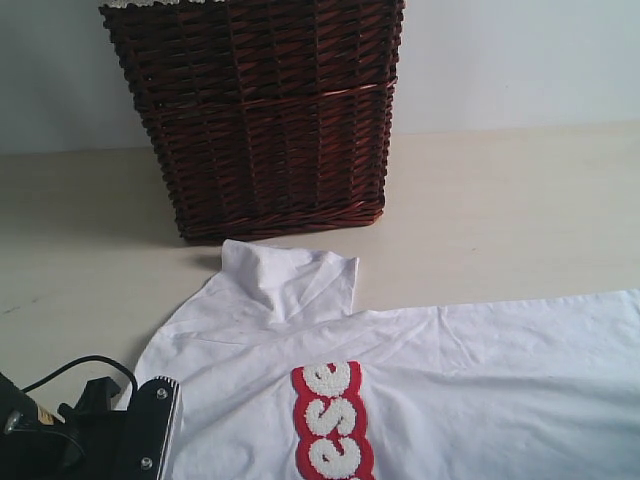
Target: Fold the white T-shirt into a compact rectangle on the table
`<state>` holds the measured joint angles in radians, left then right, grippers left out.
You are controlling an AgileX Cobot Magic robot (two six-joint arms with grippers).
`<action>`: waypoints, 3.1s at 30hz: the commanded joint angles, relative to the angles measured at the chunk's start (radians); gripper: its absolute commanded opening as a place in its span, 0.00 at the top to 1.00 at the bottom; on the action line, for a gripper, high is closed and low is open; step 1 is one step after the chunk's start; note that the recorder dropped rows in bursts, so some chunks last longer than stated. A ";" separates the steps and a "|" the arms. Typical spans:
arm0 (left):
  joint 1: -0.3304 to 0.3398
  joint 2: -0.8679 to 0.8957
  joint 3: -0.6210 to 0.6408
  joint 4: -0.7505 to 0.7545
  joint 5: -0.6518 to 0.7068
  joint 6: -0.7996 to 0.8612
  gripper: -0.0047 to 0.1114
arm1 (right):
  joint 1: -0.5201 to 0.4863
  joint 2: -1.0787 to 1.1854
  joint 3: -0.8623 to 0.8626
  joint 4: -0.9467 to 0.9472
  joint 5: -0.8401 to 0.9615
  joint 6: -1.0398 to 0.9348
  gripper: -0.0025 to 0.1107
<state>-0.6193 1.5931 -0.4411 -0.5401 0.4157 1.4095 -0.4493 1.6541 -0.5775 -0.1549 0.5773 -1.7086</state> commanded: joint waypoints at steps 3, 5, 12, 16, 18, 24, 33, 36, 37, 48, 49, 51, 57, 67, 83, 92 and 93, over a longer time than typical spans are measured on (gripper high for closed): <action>0.001 0.047 0.038 0.079 -0.049 0.004 0.96 | -0.004 0.021 0.011 0.027 -0.024 0.013 0.98; 0.001 0.047 0.038 0.079 -0.049 0.004 0.96 | -0.004 0.021 0.011 0.029 -0.018 0.013 0.98; 0.001 0.047 0.038 0.079 -0.049 0.004 0.96 | -0.004 0.021 0.011 0.036 0.019 0.013 0.98; 0.001 0.047 0.038 0.079 -0.049 0.004 0.96 | -0.004 0.021 0.011 0.041 0.018 0.012 0.98; 0.001 0.047 0.038 0.079 -0.049 0.004 0.96 | -0.004 0.021 0.011 0.048 0.018 0.012 0.98; 0.001 0.047 0.038 0.079 -0.057 0.004 0.96 | -0.004 0.021 0.011 0.048 0.018 0.012 0.98; 0.001 0.045 0.036 0.064 -0.116 -0.017 0.96 | -0.004 0.017 0.011 0.048 0.018 0.022 0.98; 0.001 0.008 0.015 0.101 -0.171 -0.066 0.96 | -0.004 -0.022 0.011 0.051 0.018 0.087 0.98; 0.001 -0.015 0.000 0.129 -0.173 -0.071 0.96 | -0.004 -0.047 0.011 0.049 0.018 0.112 0.98; 0.003 -0.242 -0.225 0.690 0.240 -0.688 0.96 | -0.004 -0.462 -0.010 0.054 0.193 0.300 0.98; 0.003 -0.267 -0.247 0.765 0.281 -0.763 0.96 | -0.004 -0.495 -0.017 0.054 0.238 0.352 0.98; 0.003 -0.321 -0.299 0.915 0.372 -0.853 0.96 | -0.004 -0.569 -0.036 0.047 0.280 0.304 0.98; 0.003 -0.393 -0.474 1.059 0.527 -0.906 0.96 | -0.004 -0.758 -0.109 0.204 0.254 -0.029 0.98; 0.001 -0.531 -0.745 1.103 0.499 -0.893 0.96 | -0.004 -0.909 -0.236 0.496 0.215 -0.152 0.98; 0.003 -0.986 -0.802 0.788 0.673 -0.893 0.96 | -0.004 -1.238 -0.268 0.584 0.613 -0.116 0.98; 0.140 -1.133 -0.732 0.579 0.805 -0.997 0.96 | -0.004 -1.403 -0.266 0.624 0.644 0.116 0.98; 0.156 -1.145 -0.713 0.568 0.805 -1.004 0.96 | -0.004 -1.414 -0.266 0.624 0.644 0.147 0.98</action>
<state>-0.5038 0.4792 -1.1897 0.0785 1.2333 0.4405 -0.4493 0.2741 -0.8379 0.4592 1.2258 -1.6592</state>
